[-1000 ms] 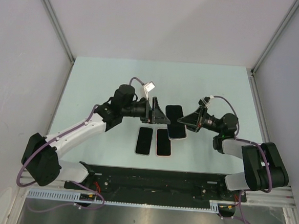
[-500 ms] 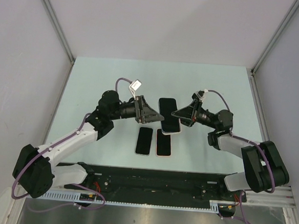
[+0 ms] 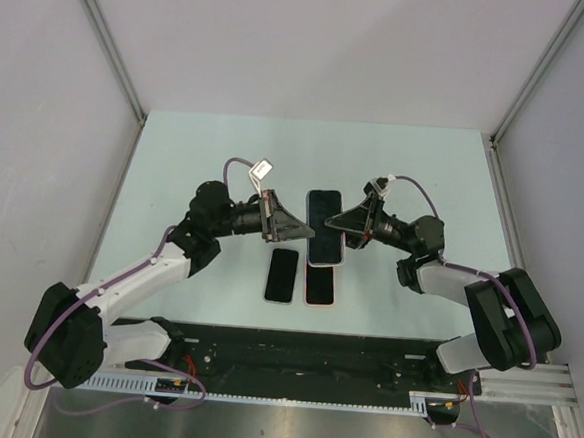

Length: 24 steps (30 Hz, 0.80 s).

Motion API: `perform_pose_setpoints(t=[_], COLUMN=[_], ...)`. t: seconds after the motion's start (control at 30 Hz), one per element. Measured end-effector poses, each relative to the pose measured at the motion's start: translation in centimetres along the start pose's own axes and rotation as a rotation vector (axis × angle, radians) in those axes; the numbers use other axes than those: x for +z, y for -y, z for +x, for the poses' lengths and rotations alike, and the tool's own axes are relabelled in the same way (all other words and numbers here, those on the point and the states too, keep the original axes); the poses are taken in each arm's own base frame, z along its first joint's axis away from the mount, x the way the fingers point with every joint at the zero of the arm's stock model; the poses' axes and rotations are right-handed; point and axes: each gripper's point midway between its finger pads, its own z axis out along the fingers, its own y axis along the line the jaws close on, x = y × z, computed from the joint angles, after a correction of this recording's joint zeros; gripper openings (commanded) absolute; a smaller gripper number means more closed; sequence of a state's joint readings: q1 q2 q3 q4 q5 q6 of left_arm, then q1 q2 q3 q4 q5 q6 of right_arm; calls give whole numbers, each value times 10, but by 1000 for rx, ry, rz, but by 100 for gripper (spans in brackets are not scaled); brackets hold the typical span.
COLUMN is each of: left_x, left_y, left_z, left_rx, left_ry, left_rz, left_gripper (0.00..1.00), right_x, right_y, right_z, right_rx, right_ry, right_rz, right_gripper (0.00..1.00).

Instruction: Put the phone into the phone case

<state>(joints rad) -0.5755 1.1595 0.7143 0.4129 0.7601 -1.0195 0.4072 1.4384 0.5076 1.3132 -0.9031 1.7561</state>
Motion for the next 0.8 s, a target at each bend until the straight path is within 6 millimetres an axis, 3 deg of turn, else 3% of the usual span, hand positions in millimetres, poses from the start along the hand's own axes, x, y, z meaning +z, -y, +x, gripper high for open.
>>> perform_pose_setpoints(t=[0.07,0.1,0.13,0.2,0.23,0.33,0.8], left_x=[0,0,0,-1,-1,-3,-10], left_y=[-2,-3,-5,-7,-7,-6,14], left_z=[3,4,5,6,7,7,8], left_rx=[-4,-10,-21,-65,-95,-83,-17], left_ry=[-10,-14,-17,-20,-23,-21,32], left_rz=[-8,-12,-20,-36,-43,-44,67], left_gripper=[0,0,4,20,34,53,53], right_x=[6,8,9,9,9,10,15], right_y=[4,6,8,10,10,11,3], right_z=[5,7,7,7,7,8,-7], right_rx=[17,23,24,-13,-41,-26,116], right_ry=[-19,-26,-26,-26,-28,-32,62], right_rz=[3,5,8,4,-1,0,-5], right_gripper=[33,20,16,10,9,8,8])
